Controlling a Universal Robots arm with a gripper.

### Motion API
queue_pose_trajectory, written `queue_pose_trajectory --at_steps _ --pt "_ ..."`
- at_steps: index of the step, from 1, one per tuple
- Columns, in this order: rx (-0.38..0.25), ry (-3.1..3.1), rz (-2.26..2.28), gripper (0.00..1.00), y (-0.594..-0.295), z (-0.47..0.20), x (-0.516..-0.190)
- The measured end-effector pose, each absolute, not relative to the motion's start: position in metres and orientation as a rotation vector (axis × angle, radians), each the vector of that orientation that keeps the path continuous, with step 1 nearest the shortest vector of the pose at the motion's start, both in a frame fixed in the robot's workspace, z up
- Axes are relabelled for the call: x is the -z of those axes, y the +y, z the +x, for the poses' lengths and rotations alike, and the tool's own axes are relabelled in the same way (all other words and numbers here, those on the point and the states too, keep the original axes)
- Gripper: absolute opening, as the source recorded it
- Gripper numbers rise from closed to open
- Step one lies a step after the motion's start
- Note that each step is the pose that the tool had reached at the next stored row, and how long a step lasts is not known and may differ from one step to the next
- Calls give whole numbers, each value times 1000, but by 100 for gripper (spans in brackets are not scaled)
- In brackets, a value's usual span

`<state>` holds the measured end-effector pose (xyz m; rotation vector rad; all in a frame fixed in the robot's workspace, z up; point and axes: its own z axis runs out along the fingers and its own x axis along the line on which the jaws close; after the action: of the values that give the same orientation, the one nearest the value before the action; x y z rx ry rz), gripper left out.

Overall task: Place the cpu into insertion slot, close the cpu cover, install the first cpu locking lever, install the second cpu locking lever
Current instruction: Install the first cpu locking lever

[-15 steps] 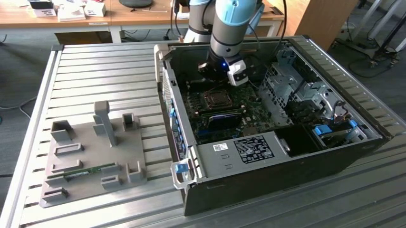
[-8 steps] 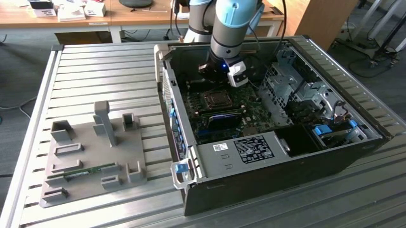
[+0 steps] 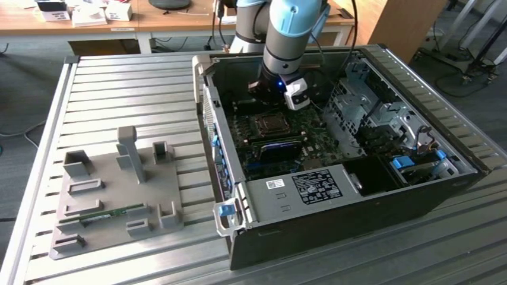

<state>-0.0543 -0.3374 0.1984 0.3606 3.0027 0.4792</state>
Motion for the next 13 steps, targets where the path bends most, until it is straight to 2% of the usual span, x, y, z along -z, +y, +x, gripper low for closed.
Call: queue_pose_trajectory --at_steps 13 --pt "-470 3003 360 11 -337 -53 -195"
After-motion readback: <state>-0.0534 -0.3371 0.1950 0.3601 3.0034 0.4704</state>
